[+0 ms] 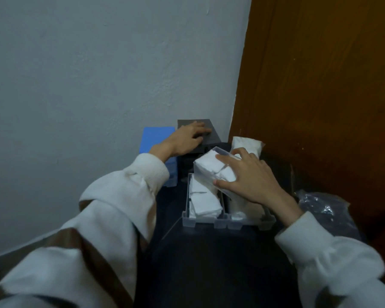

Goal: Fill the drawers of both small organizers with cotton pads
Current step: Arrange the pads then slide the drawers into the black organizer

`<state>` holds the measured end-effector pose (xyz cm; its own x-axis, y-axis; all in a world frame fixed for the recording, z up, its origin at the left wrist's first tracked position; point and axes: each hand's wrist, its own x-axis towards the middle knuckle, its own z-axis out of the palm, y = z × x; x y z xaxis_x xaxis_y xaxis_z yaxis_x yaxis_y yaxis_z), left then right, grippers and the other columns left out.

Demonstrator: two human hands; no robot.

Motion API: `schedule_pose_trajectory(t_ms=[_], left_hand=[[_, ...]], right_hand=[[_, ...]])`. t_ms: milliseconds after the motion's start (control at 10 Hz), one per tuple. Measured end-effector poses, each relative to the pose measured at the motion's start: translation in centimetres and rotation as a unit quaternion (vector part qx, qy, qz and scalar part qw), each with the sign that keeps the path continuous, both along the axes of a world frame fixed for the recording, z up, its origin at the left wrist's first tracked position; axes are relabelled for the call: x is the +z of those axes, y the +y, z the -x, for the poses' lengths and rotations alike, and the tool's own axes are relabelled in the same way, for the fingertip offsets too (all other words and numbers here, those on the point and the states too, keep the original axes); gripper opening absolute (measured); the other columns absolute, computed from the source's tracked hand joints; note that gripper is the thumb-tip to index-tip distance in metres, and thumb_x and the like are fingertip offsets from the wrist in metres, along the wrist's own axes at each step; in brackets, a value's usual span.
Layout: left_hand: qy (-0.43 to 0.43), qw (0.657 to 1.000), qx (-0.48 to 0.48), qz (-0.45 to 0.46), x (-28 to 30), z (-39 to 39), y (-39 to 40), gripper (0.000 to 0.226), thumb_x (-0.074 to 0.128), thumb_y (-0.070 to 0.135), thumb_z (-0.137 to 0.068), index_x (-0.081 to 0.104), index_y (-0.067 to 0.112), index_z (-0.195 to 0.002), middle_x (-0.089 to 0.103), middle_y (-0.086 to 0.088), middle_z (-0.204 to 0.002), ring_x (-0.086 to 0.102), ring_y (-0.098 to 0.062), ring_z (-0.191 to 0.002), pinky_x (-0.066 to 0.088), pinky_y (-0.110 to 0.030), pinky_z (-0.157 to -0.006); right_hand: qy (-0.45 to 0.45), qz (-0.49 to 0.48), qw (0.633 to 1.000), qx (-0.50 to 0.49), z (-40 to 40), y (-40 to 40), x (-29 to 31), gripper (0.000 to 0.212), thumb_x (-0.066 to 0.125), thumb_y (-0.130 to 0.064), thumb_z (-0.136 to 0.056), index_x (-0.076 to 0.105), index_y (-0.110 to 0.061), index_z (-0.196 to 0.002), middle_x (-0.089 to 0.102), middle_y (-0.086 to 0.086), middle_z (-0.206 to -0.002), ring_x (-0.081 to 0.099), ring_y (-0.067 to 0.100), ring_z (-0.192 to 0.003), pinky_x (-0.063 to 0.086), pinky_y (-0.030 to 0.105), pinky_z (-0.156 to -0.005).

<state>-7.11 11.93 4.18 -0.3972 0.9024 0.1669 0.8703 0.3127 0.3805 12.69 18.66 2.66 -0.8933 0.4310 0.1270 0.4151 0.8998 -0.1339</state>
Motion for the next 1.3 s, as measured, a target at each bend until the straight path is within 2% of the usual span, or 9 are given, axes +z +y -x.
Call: schedule_pose_trajectory(t_ms=[200, 400, 600, 800, 900, 1200, 1300], left_hand=[[0.059, 0.998, 0.012, -0.010, -0.5, 0.3, 0.5, 0.040, 0.044, 0.027, -0.098, 0.046, 0.025, -0.138, 0.041, -0.007, -0.143, 0.035, -0.024, -0.129, 0.025, -0.033, -0.108], [0.061, 0.998, 0.007, -0.034, -1.1, 0.6, 0.9, 0.037, 0.040, 0.029, -0.099, 0.049, 0.027, -0.135, 0.045, -0.010, -0.132, 0.035, -0.023, -0.121, 0.024, -0.034, -0.107], [0.045, 0.999, 0.007, -0.005, -1.5, 0.6, 1.6, 0.039, 0.034, 0.024, -0.101, 0.043, 0.023, -0.138, 0.036, -0.013, -0.140, 0.027, -0.026, -0.132, 0.016, -0.037, -0.112], [-0.001, 0.998, -0.003, 0.064, -0.6, 0.3, 1.8, 0.043, 0.025, 0.026, -0.103, 0.028, 0.023, -0.146, 0.016, -0.005, -0.157, 0.011, -0.019, -0.145, 0.002, -0.040, -0.115], [-0.006, 0.997, -0.002, 0.081, -0.5, 0.3, 1.7, 0.044, 0.023, 0.026, -0.103, 0.023, 0.025, -0.148, 0.009, -0.004, -0.158, 0.006, -0.018, -0.145, -0.001, -0.040, -0.115], [0.017, 0.994, 0.001, 0.106, -0.6, 0.4, 2.0, 0.047, 0.027, 0.027, -0.102, 0.018, 0.027, -0.149, 0.007, -0.005, -0.159, 0.003, -0.019, -0.146, -0.001, -0.042, -0.115], [0.016, 0.994, 0.000, 0.105, -0.7, 0.6, 1.9, 0.047, 0.027, 0.027, -0.102, 0.018, 0.028, -0.148, 0.007, -0.005, -0.159, 0.004, -0.019, -0.146, -0.001, -0.044, -0.115]], right_hand=[[0.011, 0.010, 1.000, -0.010, 0.1, 0.2, -0.2, 0.069, 0.046, -0.065, -0.084, 0.024, -0.038, -0.145, 0.027, 0.002, -0.148, 0.031, 0.023, -0.132, 0.031, 0.043, -0.103], [0.024, 0.003, 1.000, -0.017, 0.2, -0.4, 0.2, 0.069, 0.047, -0.064, -0.084, 0.026, -0.036, -0.144, 0.027, 0.002, -0.148, 0.031, 0.022, -0.131, 0.031, 0.042, -0.102], [0.027, 0.013, 0.996, -0.079, 1.2, -0.8, -0.3, 0.070, 0.044, -0.065, -0.085, 0.026, -0.034, -0.145, 0.023, 0.006, -0.150, 0.027, 0.028, -0.133, 0.029, 0.046, -0.104], [0.012, 0.012, 0.993, -0.120, 2.6, -1.7, 0.1, 0.066, 0.042, -0.062, -0.088, 0.029, -0.032, -0.144, 0.019, 0.010, -0.151, 0.022, 0.032, -0.135, 0.024, 0.047, -0.106], [0.015, 0.009, 0.992, -0.128, 3.5, -2.3, 0.3, 0.063, 0.042, -0.059, -0.088, 0.033, -0.029, -0.142, 0.021, 0.011, -0.149, 0.025, 0.033, -0.132, 0.025, 0.047, -0.104], [0.028, 0.029, 0.992, -0.122, 5.3, -1.8, 0.0, 0.059, 0.043, -0.060, -0.087, 0.047, -0.025, -0.134, 0.030, 0.012, -0.145, 0.028, 0.033, -0.131, 0.022, 0.049, -0.106], [0.096, 0.019, 0.992, -0.078, 4.1, -2.2, -0.2, 0.058, 0.042, -0.060, -0.088, 0.045, -0.026, -0.136, 0.029, 0.006, -0.150, 0.024, 0.025, -0.138, 0.013, 0.048, -0.111]])
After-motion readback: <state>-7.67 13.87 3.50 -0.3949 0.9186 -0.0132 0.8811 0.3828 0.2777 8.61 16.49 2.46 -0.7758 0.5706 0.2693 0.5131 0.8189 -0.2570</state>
